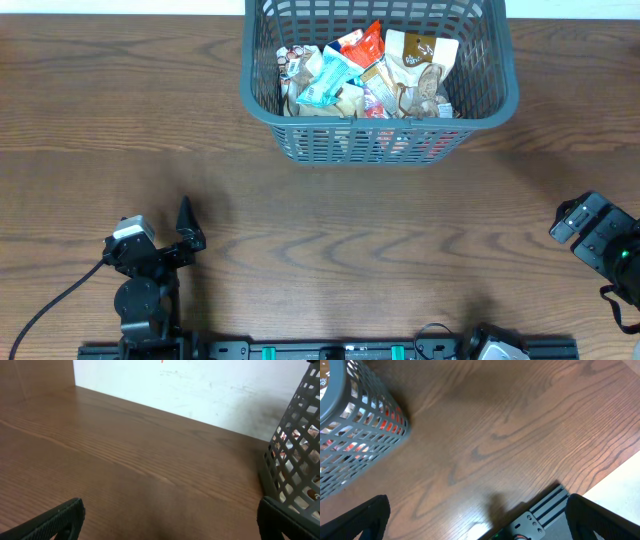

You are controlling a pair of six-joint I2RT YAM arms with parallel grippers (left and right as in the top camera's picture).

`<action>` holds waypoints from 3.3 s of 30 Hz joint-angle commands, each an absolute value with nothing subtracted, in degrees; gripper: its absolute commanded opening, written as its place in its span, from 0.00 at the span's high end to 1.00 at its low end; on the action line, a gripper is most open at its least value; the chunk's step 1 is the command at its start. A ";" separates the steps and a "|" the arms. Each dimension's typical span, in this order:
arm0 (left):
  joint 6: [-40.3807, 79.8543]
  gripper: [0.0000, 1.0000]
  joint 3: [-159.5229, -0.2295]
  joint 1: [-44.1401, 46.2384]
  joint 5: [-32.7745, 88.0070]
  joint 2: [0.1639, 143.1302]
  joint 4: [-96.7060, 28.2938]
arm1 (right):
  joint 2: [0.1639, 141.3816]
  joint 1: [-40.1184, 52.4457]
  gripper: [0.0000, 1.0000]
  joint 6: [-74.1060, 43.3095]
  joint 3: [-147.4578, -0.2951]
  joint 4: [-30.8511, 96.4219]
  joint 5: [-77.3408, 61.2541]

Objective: Pack container

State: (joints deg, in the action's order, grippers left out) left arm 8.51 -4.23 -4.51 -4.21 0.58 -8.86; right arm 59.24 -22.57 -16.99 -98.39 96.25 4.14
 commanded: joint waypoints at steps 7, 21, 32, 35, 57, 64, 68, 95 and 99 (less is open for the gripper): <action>7.33 0.01 -2.85 -4.71 -3.42 0.23 -10.00 | 59.16 -22.09 0.01 -17.54 -98.43 96.27 4.64; 7.33 0.01 -2.85 -4.71 -3.42 0.23 -10.00 | 56.90 -20.08 0.01 -16.29 -97.84 90.00 7.29; 7.33 0.01 -2.85 -4.71 -3.42 0.23 -10.00 | 41.89 -10.57 0.01 -16.25 -68.84 41.45 -0.93; 7.33 0.01 -2.85 -4.71 -3.42 0.23 -10.00 | 36.62 -7.33 0.01 -16.25 -57.14 32.93 -0.91; 7.31 0.01 -2.85 -4.71 -3.42 0.23 -10.00 | 14.61 -0.64 0.01 -11.66 -11.29 2.72 4.67; 7.33 0.01 -2.85 -4.71 -3.42 0.21 -10.00 | 10.44 -0.62 0.01 -8.88 -6.76 2.50 4.67; 7.33 0.01 -2.85 -4.71 -3.42 0.21 -10.00 | 8.91 0.30 0.01 -7.62 -4.51 2.52 4.45; 7.33 0.01 -2.85 -4.71 -3.42 0.21 -10.00 | 8.45 3.84 0.01 8.64 -0.30 4.08 1.98; 7.33 0.01 -2.85 -4.71 -3.42 0.23 -10.00 | 8.45 3.73 0.01 8.64 -0.30 4.08 2.11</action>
State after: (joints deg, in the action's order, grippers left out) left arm 8.49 -4.23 -4.51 -3.38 0.58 -8.88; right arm 8.91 2.87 7.88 -0.56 3.90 2.50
